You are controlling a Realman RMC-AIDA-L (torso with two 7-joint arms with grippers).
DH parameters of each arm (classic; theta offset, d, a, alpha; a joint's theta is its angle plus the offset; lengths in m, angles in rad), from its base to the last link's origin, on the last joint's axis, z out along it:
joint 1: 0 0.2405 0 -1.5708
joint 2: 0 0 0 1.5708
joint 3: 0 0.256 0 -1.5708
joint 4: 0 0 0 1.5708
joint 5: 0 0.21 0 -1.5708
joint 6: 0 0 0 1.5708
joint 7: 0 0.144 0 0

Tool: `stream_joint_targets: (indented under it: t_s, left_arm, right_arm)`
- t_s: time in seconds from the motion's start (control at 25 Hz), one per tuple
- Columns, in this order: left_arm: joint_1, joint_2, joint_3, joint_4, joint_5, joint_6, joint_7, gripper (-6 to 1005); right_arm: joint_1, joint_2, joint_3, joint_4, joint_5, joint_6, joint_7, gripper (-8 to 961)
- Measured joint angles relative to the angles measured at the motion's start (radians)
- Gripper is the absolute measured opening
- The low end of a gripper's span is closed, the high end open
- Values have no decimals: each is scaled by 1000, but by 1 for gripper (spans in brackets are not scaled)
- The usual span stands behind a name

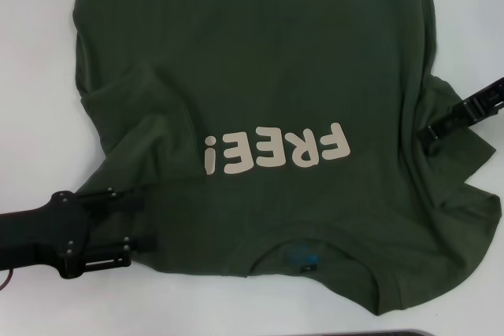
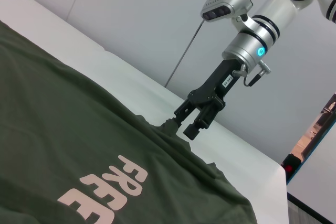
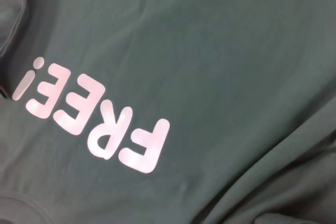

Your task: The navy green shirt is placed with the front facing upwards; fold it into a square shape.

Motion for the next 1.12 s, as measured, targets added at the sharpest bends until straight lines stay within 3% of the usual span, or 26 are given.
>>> stream_joint_targets:
  t_s: [0.52, 1.12]
  left_arm:
    - [-4, -1, -2, 0, 0, -2, 0, 717]
    - [1, 5, -2, -24, 0, -3, 0, 718]
  right_arm:
    - [-1, -4, -13, -27, -11, -21, -11, 895]
    - [13, 10, -149, -57, -26, -9, -20, 894]
